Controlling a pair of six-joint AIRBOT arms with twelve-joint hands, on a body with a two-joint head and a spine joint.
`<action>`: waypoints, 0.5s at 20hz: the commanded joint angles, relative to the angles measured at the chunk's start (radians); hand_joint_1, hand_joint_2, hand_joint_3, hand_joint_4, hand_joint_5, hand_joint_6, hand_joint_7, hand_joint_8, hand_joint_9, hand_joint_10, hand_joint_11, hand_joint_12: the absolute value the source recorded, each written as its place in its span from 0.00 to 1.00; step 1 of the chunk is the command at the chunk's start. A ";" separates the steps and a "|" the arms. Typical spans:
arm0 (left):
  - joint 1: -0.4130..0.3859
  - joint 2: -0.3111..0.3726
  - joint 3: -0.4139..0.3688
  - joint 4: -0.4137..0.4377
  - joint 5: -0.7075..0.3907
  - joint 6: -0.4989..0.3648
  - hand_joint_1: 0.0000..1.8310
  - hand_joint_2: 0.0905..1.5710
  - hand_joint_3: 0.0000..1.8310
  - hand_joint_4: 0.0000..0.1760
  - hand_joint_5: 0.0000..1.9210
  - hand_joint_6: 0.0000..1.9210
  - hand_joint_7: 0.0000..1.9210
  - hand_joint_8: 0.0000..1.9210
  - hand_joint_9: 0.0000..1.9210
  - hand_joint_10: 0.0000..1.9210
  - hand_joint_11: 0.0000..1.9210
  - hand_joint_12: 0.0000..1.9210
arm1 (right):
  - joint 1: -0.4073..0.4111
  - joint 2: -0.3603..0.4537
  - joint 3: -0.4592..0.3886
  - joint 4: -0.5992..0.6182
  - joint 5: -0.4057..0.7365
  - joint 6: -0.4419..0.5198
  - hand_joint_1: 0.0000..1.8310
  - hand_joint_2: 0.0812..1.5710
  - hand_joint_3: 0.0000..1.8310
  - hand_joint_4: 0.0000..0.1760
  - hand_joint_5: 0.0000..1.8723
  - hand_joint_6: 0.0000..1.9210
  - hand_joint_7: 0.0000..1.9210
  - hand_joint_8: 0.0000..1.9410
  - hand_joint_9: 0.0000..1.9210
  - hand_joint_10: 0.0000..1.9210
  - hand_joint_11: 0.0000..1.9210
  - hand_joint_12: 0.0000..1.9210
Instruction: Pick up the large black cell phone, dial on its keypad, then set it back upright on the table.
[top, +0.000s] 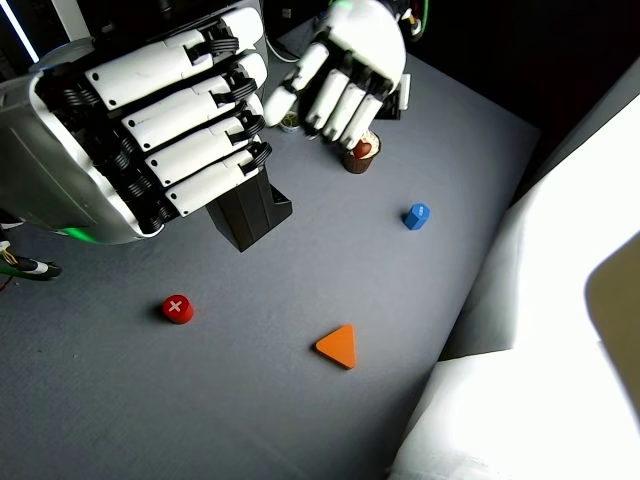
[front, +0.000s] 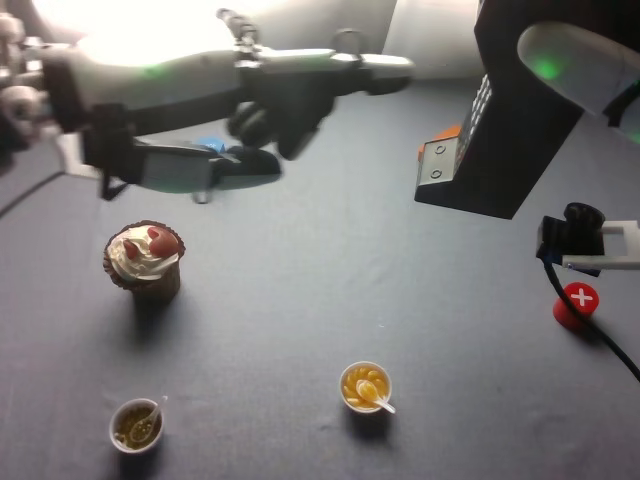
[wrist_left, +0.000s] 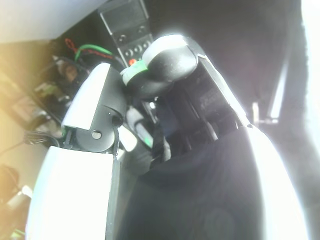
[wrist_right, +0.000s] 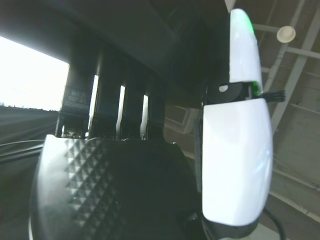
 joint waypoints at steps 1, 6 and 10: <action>-0.015 0.017 -0.003 -0.080 -0.115 -0.013 0.71 0.79 0.06 0.80 0.03 0.00 0.32 0.86 0.45 1.00 0.50 1.00 | 0.007 0.006 0.004 -0.026 0.132 0.019 0.75 0.71 0.00 0.00 0.48 0.56 0.49 0.49 0.46 0.69 0.40 0.75; -0.003 0.053 0.004 -0.078 -0.191 -0.069 0.71 0.78 0.06 0.78 0.04 0.00 0.32 0.86 0.45 1.00 0.47 1.00 | -0.029 -0.014 0.035 -0.026 0.158 0.019 0.75 0.69 0.00 0.00 0.50 0.53 0.51 0.46 0.48 0.66 0.42 0.72; 0.001 0.053 0.009 -0.019 -0.217 -0.183 0.71 0.73 0.16 0.75 0.04 0.00 0.32 0.88 0.44 1.00 0.42 1.00 | -0.047 -0.037 0.059 -0.025 0.170 0.019 0.75 0.70 0.00 0.00 0.48 0.55 0.50 0.47 0.47 0.67 0.42 0.73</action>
